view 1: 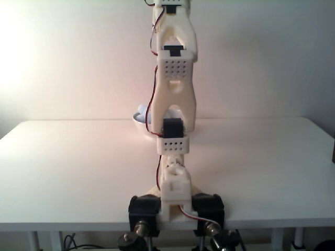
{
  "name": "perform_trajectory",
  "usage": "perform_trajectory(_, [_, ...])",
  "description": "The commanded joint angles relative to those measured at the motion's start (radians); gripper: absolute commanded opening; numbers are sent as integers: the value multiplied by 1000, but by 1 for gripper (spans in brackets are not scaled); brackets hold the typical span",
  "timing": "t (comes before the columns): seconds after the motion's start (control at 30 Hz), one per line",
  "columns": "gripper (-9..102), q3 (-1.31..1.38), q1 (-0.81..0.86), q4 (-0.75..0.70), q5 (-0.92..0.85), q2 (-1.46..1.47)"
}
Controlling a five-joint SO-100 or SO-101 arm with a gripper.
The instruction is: Grasp a skyblue doll and put it into the bowl.
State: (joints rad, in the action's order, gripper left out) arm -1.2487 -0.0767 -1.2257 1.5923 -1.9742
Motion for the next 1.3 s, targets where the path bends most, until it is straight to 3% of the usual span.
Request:
perform_trajectory(0.0, [0, -17, -8, -127, -6, -147])
perform_trajectory(0.2, [0, -222, -9, -215, -6, -442])
perform_trajectory(0.6, [0, -864, -9, -202, -2, -1063])
perform_trajectory(0.9, [0, -1181, -9, -199, 9, -1362])
perform_trajectory(1.27, [1, -1394, -9, 14, -2, -1434])
